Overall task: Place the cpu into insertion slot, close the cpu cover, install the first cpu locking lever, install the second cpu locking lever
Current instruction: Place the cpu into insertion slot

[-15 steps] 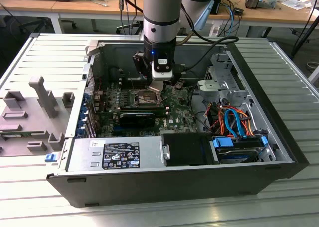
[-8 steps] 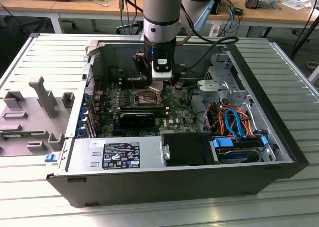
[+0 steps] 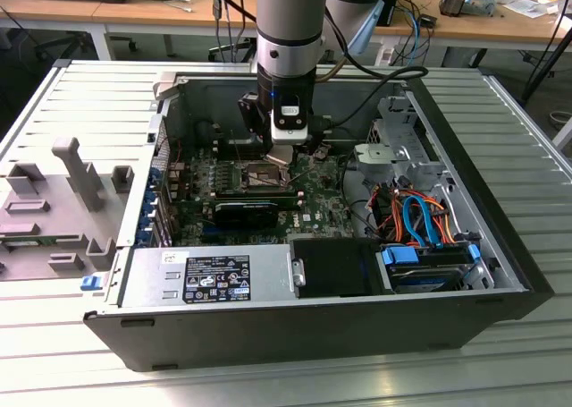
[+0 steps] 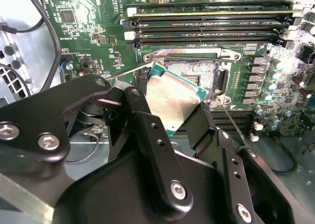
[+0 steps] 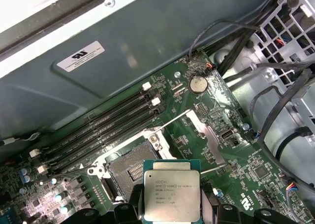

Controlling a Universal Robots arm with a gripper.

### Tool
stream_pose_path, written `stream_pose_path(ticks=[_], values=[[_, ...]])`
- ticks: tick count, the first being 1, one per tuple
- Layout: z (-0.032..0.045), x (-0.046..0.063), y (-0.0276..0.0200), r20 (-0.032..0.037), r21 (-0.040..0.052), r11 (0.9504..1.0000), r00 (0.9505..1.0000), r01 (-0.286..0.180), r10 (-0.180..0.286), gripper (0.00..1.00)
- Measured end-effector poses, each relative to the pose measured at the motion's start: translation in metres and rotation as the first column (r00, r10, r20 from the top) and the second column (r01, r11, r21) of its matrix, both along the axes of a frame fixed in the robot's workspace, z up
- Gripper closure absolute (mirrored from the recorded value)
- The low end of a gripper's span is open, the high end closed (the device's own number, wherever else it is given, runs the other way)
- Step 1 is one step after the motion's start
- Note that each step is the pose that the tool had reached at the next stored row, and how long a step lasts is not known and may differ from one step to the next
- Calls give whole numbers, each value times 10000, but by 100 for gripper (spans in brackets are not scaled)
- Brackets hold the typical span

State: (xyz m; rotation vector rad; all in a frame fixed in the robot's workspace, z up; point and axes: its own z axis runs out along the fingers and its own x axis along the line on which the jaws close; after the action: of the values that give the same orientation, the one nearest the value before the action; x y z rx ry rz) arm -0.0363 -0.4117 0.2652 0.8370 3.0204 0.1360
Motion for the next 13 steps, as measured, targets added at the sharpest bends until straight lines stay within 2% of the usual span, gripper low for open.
stream_pose_path(ticks=[13], values=[[-1,0,0,-1,0,9998,9998,206,-206,45]])
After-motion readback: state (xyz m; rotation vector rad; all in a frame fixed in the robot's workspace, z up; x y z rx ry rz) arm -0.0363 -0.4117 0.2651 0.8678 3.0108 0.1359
